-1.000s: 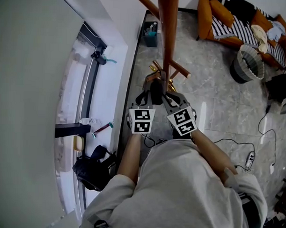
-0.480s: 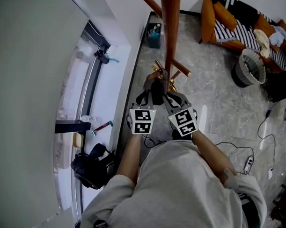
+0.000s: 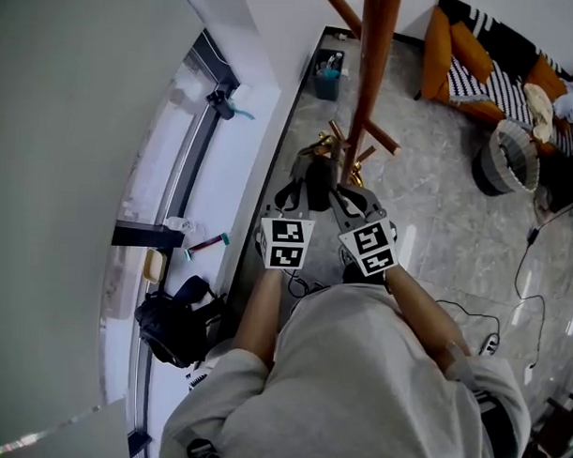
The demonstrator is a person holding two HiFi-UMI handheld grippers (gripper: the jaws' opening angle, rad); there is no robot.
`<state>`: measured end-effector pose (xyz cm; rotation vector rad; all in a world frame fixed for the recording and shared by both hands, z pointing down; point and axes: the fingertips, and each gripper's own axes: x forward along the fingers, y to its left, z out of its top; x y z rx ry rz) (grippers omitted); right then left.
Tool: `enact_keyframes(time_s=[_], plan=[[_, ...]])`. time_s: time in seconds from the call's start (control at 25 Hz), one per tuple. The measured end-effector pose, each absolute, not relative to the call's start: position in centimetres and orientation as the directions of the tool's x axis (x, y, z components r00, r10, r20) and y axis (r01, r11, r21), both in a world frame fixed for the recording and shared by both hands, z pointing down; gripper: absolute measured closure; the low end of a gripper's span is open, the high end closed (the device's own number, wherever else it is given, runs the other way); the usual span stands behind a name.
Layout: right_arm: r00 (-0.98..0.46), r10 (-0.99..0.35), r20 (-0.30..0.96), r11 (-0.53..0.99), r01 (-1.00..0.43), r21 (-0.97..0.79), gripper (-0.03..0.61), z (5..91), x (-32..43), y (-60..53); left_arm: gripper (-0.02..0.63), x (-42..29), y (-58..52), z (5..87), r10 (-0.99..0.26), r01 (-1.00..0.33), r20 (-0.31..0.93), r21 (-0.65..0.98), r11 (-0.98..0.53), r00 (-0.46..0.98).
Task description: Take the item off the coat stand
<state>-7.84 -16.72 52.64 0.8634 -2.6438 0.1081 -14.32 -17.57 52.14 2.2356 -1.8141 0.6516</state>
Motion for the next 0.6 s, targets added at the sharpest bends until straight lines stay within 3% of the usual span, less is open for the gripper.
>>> enact_keyframes(time_s=[0.6], plan=[[-0.871,-0.355,0.338,0.930,-0.365,0.036,0.545,51.6,-14.6,-12.1,0.588,-21.0,-11.1,51.9,-0.900,-0.997,0.433,-0.071,0.019,-0.048]])
